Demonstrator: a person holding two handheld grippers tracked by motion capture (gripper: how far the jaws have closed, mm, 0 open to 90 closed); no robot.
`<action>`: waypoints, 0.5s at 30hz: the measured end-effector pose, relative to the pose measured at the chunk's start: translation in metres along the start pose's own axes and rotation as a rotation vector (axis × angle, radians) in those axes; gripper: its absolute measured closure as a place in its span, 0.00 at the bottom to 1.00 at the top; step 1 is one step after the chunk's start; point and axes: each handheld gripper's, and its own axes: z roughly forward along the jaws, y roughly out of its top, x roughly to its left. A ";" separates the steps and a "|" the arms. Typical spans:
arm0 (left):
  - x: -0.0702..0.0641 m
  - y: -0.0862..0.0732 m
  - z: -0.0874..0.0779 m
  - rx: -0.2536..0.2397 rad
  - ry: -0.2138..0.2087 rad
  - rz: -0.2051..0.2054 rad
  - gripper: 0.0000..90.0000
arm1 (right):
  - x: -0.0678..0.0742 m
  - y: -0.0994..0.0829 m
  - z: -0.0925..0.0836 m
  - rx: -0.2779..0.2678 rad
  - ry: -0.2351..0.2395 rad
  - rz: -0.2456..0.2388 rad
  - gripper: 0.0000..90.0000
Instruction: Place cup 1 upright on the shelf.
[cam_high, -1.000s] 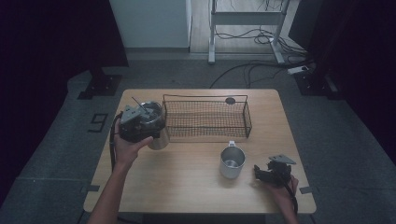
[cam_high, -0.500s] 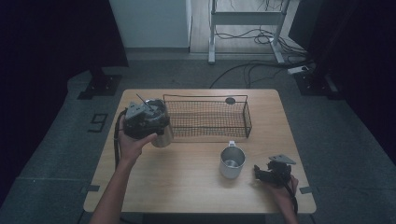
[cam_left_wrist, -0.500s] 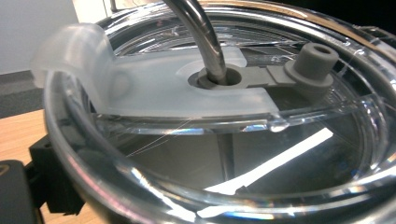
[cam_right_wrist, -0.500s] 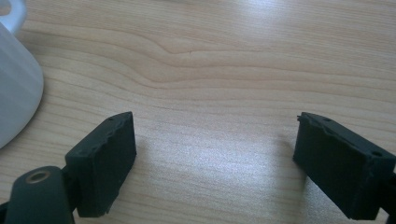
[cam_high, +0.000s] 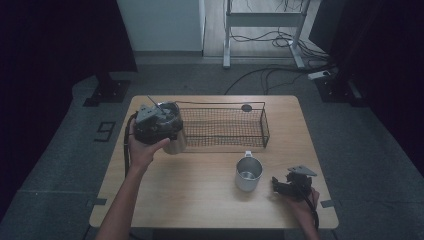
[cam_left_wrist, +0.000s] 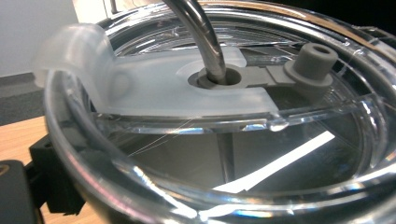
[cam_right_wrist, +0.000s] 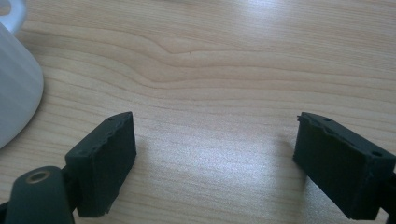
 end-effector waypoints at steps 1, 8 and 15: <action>0.000 0.001 0.001 0.000 0.000 0.001 0.05 | 0.000 0.000 0.000 0.000 0.000 0.000 0.14; -0.003 0.006 0.006 0.005 -0.002 0.002 0.05 | 0.000 0.000 0.000 -0.004 -0.001 0.002 0.14; -0.005 0.011 0.011 0.008 -0.001 0.004 0.05 | 0.000 0.000 0.000 -0.004 -0.001 0.003 0.14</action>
